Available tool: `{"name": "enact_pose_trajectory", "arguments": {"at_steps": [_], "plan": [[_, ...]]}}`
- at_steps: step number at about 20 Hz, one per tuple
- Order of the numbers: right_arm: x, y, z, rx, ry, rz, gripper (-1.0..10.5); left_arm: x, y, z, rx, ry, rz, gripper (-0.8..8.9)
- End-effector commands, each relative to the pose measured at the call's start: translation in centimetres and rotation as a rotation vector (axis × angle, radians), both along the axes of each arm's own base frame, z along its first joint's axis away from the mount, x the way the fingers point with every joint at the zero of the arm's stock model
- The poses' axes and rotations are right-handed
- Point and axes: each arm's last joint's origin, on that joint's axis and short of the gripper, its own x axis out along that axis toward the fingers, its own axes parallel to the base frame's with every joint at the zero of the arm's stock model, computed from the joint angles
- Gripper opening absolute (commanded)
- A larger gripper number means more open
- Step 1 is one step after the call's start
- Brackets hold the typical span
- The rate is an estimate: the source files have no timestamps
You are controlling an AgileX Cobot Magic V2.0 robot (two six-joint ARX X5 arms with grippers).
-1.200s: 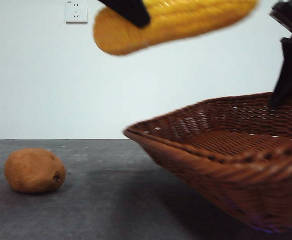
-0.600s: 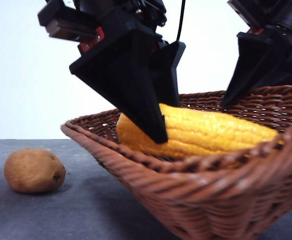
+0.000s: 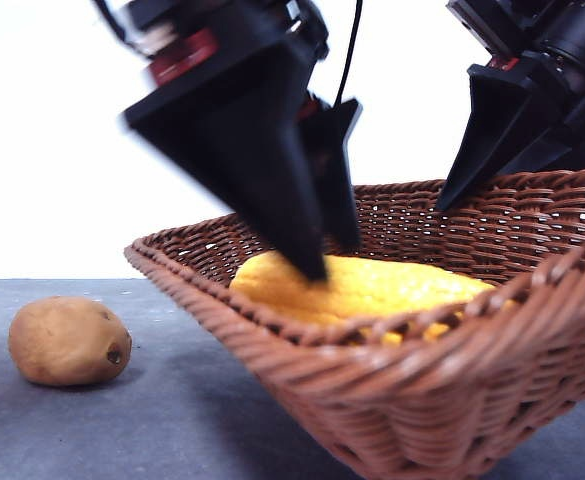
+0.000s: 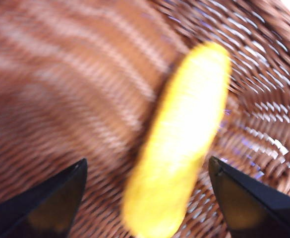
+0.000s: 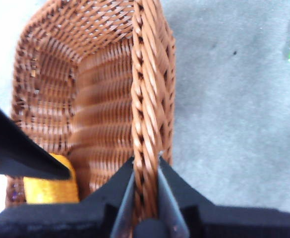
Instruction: Help me put the vegetables on the table into the basket
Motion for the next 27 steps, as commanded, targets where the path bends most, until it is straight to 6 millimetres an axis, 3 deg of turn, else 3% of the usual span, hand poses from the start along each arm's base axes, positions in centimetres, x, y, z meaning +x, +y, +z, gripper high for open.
{"name": "enact_pose_trajectory", "arguments": {"at_steps": [1,4,6,8,11,13,17,20,23,27], "plan": [[0.1,0.0,-0.3,-0.009,-0.001,-0.023,-0.1,0.7,0.1,2.2,-0.019,0.006,0.106,4.13],[0.3,-0.4,-0.2,-0.011,-0.002,-0.043,-0.1,2.7,2.1,6.8,-0.033,0.012,0.222,4.08],[0.8,-1.2,0.1,-0.007,-0.019,-0.084,-0.1,4.5,5.4,10.3,-0.089,-0.019,0.353,4.08],[1.8,-2.6,1.1,0.005,-0.052,-0.152,-0.1,6.4,9.8,13.2,-0.194,-0.040,0.596,4.09],[3.3,-4.5,3.8,0.034,-0.146,-0.245,-0.1,7.8,16.3,14.3,-0.290,0.108,1.135,4.08],[4.0,-5.7,5.9,0.050,-0.212,-0.298,-0.1,7.5,18.8,13.6,-0.199,0.228,1.325,4.08],[4.6,-7.4,9.8,0.060,-0.337,-0.347,-0.1,7.7,19.0,12.8,-0.240,0.358,1.411,4.04],[4.5,-8.2,11.6,0.033,-0.388,-0.344,-0.1,7.6,18.5,10.8,-0.189,0.436,1.499,4.05],[4.3,-8.6,11.9,-0.001,-0.394,-0.323,-0.1,7.7,17.8,7.7,-0.114,0.439,1.648,4.09],[4.2,-8.6,11.8,-0.001,-0.385,-0.310,-0.1,7.9,16.4,5.4,-0.180,0.465,1.793,4.09]]}}
